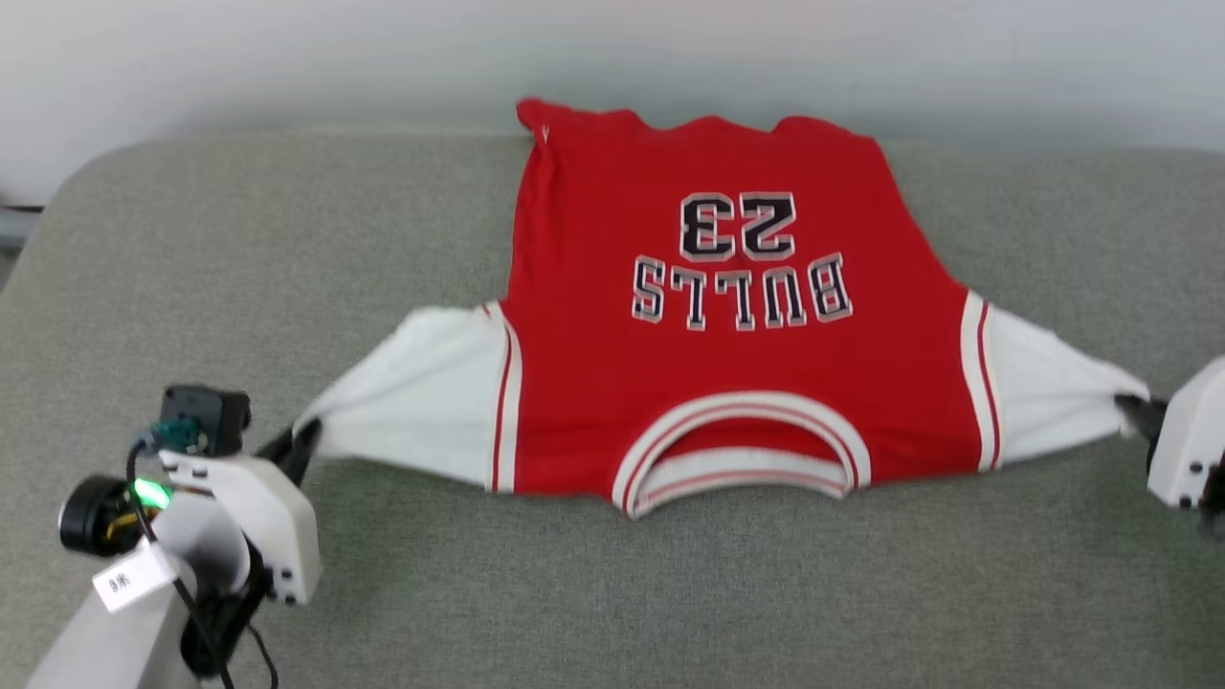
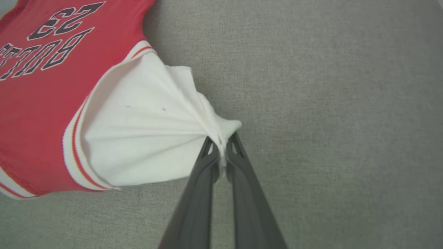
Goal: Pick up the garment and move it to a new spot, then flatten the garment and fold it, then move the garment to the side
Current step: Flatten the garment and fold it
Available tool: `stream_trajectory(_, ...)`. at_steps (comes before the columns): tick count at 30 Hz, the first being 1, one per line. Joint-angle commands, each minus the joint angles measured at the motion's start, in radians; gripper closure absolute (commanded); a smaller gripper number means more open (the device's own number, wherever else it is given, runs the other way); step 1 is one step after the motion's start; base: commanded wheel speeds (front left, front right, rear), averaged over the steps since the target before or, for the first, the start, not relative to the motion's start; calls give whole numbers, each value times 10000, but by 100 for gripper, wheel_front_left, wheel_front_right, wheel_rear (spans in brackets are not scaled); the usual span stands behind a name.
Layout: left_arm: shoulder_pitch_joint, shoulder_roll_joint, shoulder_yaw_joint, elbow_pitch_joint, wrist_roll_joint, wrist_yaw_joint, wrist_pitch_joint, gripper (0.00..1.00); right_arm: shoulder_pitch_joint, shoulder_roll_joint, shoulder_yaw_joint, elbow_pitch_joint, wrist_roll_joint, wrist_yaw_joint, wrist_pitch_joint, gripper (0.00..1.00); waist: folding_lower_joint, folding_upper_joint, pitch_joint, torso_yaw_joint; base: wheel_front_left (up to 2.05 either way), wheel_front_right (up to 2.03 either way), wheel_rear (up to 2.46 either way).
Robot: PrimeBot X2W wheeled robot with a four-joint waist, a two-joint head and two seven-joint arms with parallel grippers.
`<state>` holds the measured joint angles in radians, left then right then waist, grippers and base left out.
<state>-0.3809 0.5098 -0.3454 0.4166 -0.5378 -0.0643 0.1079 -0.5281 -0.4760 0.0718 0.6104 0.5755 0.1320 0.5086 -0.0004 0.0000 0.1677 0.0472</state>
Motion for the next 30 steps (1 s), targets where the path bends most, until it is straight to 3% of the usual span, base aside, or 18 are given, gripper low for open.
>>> stream_trajectory(1, 524, 225, -2, -267, -108, 137, 329, 100, 528, -134, -196, -157, 113, -25, 286, 100, 4, 0, -380, 33, 0, 0, 0)
stream_trajectory(12, 3811, 995, -231, -3180, -1103, 871, 2793, 100, 3901, 182, -1742, -2213, 901, -23, 3208, 100, 4, 0, -1256, 28, 0, 0, 0)
stream_trajectory(17, 4639, 1197, -158, -4266, -1309, 1180, 3059, 100, 4931, 450, -2416, -3257, 645, -22, 4046, 100, 4, 0, -1234, 32, 0, 0, 0)
stream_trajectory(23, 4725, 1142, -254, -5040, -1415, 1225, 3204, 100, 5325, 766, -2931, -4088, 135, -22, 4766, 100, 4, 0, -1007, 73, 0, 0, 0)
stream_trajectory(24, 4692, 1129, -274, -5150, -1432, 1206, 3251, 100, 5270, 777, -2993, -4244, 23, -22, 4791, 58, 4, 0, -940, 87, 0, 0, 0)
stream_trajectory(25, 4662, 1116, -295, -5279, -1458, 1176, 3282, 100, 5188, 827, -3060, -4359, -26, -22, 4882, 0, 4, 0, -874, 105, 0, 0, 0)
stream_trajectory(30, 4573, 1221, -437, -6092, -1391, 1160, 3495, 100, 4620, 728, -3073, -5352, 105, -17, 5668, 0, 4, 0, -363, 289, 0, 0, 0)
